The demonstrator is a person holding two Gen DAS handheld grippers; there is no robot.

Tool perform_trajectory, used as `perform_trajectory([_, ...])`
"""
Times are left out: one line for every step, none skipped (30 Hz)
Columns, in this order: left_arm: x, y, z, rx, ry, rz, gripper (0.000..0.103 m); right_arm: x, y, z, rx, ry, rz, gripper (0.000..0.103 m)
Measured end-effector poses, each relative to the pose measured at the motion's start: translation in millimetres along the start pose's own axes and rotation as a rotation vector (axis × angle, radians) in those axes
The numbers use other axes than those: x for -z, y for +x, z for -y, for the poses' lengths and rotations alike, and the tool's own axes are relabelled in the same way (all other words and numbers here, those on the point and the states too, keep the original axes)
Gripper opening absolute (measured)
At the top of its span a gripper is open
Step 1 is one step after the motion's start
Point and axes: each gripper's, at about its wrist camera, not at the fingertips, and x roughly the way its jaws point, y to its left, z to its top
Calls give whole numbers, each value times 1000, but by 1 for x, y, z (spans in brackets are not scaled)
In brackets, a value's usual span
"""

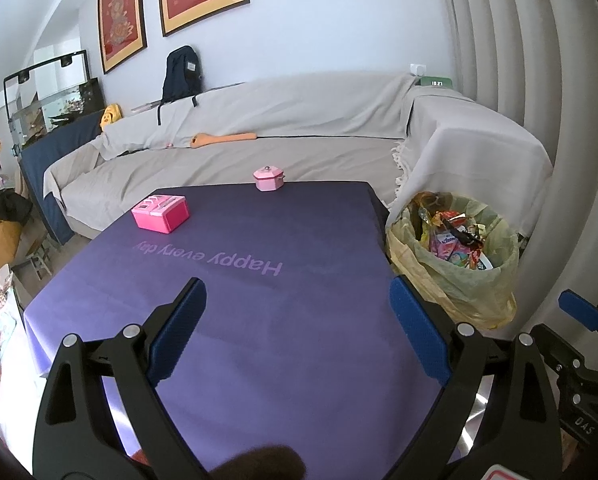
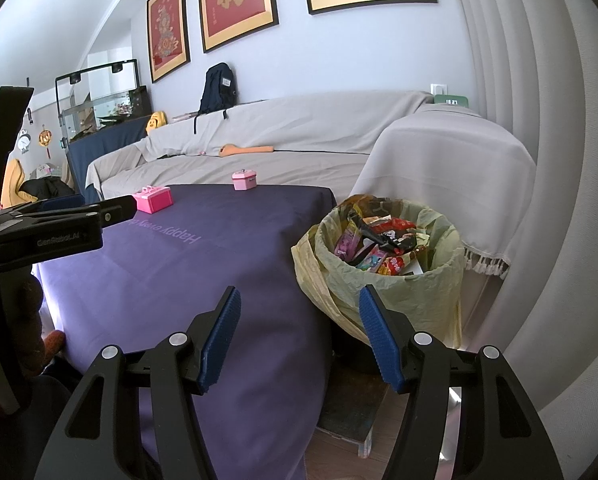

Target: Collect trash

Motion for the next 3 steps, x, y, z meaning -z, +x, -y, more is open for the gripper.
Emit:
perform_trajectory([1, 0, -2, -2, -6, -3, 88, 0, 0, 0, 0, 1, -1, 58])
perform_trajectory([0, 2, -4, -3, -14, -9, 88, -1, 0, 0, -1, 3, -1, 58])
perform_trajectory([-1, 5, -7, -10, -24, -18, 88, -1, 2, 0, -2, 7, -5, 58])
